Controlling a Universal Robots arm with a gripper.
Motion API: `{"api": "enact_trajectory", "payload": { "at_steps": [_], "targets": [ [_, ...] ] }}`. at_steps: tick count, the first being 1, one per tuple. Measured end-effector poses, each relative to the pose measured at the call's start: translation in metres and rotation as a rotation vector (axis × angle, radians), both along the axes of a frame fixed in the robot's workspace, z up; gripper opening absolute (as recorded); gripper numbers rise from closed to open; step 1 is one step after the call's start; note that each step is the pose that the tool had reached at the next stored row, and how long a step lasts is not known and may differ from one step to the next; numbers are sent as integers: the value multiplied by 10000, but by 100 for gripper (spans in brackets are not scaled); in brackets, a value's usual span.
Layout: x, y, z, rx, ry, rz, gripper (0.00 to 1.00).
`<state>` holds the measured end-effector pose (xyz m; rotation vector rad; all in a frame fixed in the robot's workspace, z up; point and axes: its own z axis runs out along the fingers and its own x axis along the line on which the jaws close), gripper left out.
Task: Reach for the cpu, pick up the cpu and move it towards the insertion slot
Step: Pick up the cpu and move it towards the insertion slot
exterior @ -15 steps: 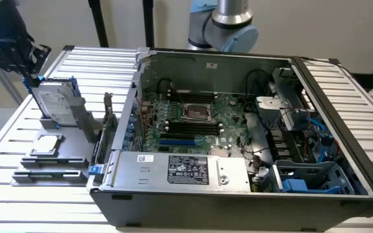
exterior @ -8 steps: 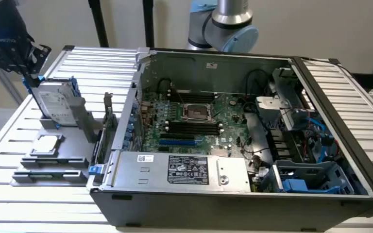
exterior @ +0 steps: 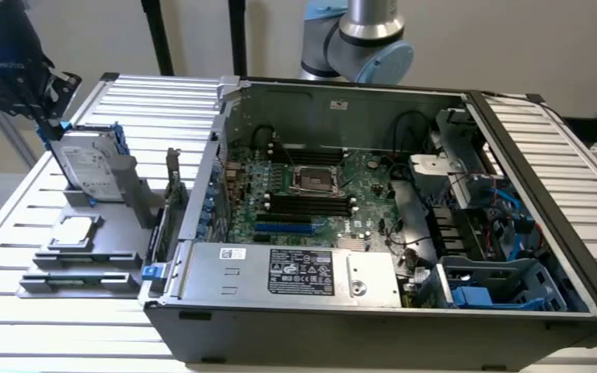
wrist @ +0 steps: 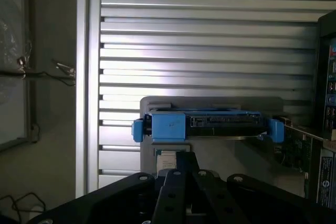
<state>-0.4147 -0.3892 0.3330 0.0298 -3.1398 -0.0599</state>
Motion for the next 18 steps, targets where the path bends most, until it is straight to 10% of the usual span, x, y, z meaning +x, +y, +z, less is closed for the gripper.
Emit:
{"api": "enact_trajectory", "payload": {
  "at_steps": [10,18],
  "targets": [
    [-4,-349,-5,-80,30,2,11],
    [-54,-412,-9,-163,62,19,11]
  ]
}}
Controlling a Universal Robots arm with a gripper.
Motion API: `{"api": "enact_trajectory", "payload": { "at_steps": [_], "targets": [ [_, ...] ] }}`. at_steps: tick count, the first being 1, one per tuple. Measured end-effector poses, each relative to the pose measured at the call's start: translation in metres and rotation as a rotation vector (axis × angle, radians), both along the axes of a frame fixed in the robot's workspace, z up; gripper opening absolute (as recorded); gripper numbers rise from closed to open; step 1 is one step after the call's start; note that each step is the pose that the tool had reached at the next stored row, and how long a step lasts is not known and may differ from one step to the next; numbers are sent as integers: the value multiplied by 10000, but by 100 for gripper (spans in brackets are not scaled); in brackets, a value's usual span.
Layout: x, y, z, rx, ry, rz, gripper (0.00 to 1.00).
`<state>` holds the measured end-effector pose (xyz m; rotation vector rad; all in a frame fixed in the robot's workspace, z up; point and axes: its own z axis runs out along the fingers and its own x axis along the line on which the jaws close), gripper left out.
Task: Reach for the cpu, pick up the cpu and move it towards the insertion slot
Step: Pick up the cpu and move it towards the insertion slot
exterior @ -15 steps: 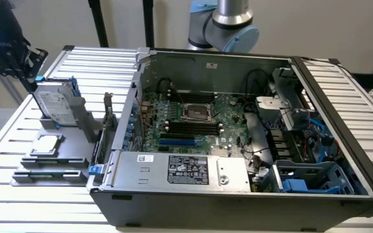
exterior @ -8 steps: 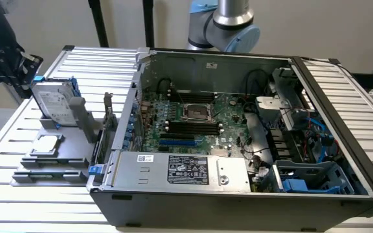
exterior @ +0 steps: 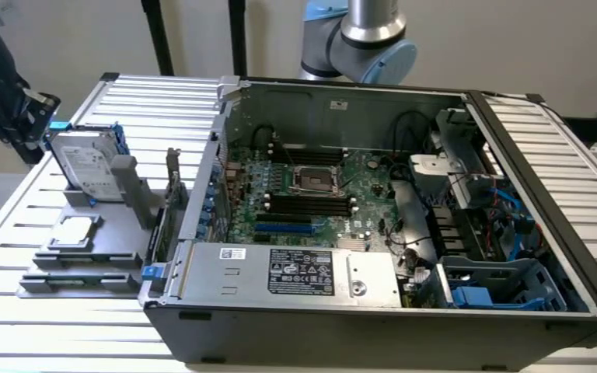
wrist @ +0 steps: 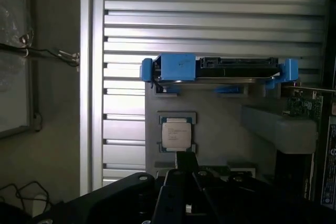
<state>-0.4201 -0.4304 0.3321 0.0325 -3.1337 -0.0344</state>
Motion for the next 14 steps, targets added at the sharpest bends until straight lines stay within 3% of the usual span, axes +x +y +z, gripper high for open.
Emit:
{"api": "enact_trajectory", "payload": {
  "at_steps": [4,9,10,13,14],
  "targets": [
    [-1,1,0,0,0,-1,12],
    [-1,1,0,1,-1,-1,36],
    [-1,0,0,0,-1,0,36],
    [-1,0,-1,0,0,3,53],
    [-2,0,-1,-1,1,4,53]
  ]
}}
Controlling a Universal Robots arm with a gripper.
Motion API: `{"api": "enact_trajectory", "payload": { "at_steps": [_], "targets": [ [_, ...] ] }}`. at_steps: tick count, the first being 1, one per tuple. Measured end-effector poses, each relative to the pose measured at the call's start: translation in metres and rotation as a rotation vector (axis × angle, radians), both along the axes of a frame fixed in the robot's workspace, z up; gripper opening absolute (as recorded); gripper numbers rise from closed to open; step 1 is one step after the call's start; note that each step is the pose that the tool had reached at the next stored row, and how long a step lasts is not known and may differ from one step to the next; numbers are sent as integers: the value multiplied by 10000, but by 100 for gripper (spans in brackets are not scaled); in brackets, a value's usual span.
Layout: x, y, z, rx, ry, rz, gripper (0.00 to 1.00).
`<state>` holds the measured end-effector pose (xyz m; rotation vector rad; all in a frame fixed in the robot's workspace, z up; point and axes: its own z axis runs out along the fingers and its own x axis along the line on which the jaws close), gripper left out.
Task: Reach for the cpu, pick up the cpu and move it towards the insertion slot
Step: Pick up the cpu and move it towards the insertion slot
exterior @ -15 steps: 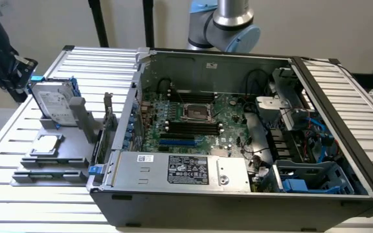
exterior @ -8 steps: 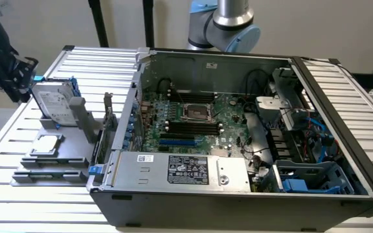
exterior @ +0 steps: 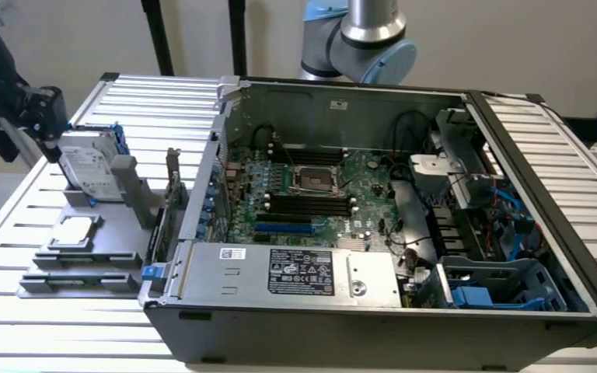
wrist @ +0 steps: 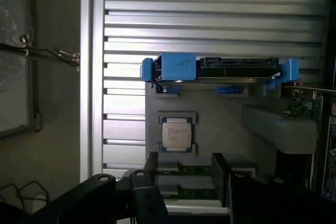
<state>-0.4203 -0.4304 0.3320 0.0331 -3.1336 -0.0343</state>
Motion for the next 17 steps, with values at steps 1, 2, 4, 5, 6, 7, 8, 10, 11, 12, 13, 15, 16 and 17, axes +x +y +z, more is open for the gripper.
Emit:
{"api": "enact_trajectory", "payload": {
  "at_steps": [1,2,4,5,6,7,8,10,11,12,13,15,16,17],
  "targets": [
    [0,0,-1,0,1,1,59],
    [0,0,-4,0,0,2,65],
    [0,0,-25,2,-3,3,65],
    [0,0,-42,1,-2,3,71],
    [0,0,-60,1,-2,4,71],
    [0,0,-78,1,-2,5,71],
    [0,0,-96,1,-2,5,71],
    [0,0,-133,0,-1,10,71],
    [0,0,-150,0,-1,13,71],
    [0,0,-168,1,-1,16,71],
    [0,0,-186,1,-2,21,71],
    [0,0,-224,1,-1,38,71],
    [-1,-1,-241,1,-1,56,71],
    [-2,-2,-260,0,-1,80,71]
  ]
}}
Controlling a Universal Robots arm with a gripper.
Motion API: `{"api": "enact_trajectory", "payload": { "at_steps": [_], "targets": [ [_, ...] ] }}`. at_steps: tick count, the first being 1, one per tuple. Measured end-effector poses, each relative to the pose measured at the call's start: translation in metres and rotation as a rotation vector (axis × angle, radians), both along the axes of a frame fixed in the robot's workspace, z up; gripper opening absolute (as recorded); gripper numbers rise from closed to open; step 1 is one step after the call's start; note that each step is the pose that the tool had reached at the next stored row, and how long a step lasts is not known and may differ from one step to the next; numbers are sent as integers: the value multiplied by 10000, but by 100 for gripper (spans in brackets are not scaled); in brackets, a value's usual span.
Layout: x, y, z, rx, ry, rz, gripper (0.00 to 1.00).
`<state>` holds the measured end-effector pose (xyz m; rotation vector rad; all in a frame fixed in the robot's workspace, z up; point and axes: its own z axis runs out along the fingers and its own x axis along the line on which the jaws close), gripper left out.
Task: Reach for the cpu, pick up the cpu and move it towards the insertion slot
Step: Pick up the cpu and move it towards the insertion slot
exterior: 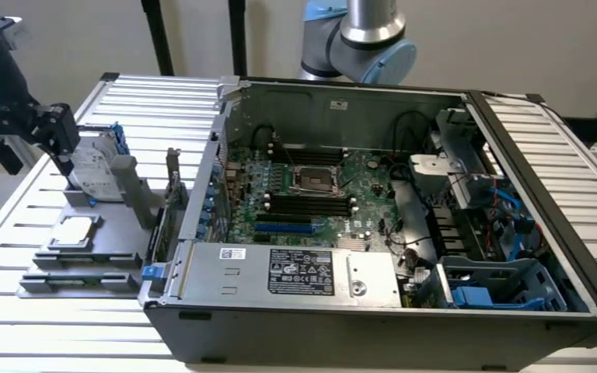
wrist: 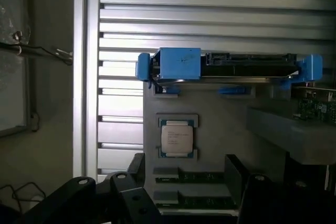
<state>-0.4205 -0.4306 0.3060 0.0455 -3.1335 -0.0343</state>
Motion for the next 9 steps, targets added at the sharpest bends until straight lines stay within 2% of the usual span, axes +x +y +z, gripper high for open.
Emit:
{"api": "enact_trajectory", "payload": {
  "at_steps": [9],
  "targets": [
    [-5,-33,-162,2,1,362,71]
  ]
}}
